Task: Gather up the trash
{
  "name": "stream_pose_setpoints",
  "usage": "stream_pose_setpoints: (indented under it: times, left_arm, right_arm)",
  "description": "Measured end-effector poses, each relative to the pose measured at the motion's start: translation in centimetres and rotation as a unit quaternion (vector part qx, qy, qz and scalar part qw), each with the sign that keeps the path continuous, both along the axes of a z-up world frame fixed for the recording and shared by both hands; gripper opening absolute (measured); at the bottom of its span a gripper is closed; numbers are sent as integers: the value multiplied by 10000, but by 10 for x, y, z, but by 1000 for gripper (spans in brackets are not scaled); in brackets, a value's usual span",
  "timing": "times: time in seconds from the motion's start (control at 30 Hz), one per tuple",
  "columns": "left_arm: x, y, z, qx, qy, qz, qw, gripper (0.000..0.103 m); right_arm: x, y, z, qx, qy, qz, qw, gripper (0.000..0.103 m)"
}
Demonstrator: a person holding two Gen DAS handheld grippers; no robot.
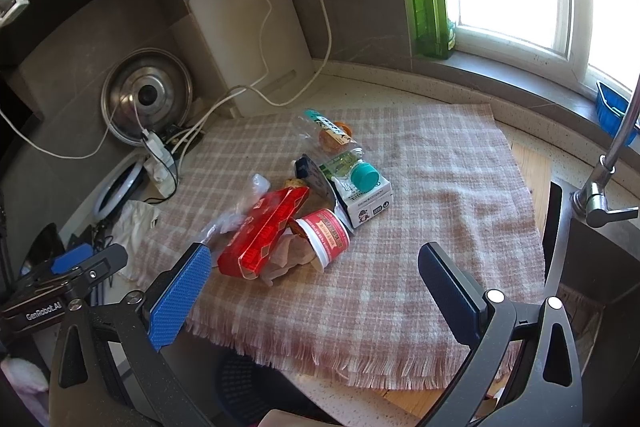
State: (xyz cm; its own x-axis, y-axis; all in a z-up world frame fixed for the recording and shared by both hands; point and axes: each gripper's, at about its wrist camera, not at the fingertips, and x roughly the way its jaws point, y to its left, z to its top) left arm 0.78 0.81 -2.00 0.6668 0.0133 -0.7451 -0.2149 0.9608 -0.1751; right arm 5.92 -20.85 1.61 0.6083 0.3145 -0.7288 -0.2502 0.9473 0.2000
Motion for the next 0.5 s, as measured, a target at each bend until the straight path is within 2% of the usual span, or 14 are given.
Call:
stream_pose_setpoints:
  times: [0.5]
  left_arm:
    - [-7,14,-5,18,104,114,9999,103]
  right_arm:
    - [6,0,-7,-25,57,4,10000,102]
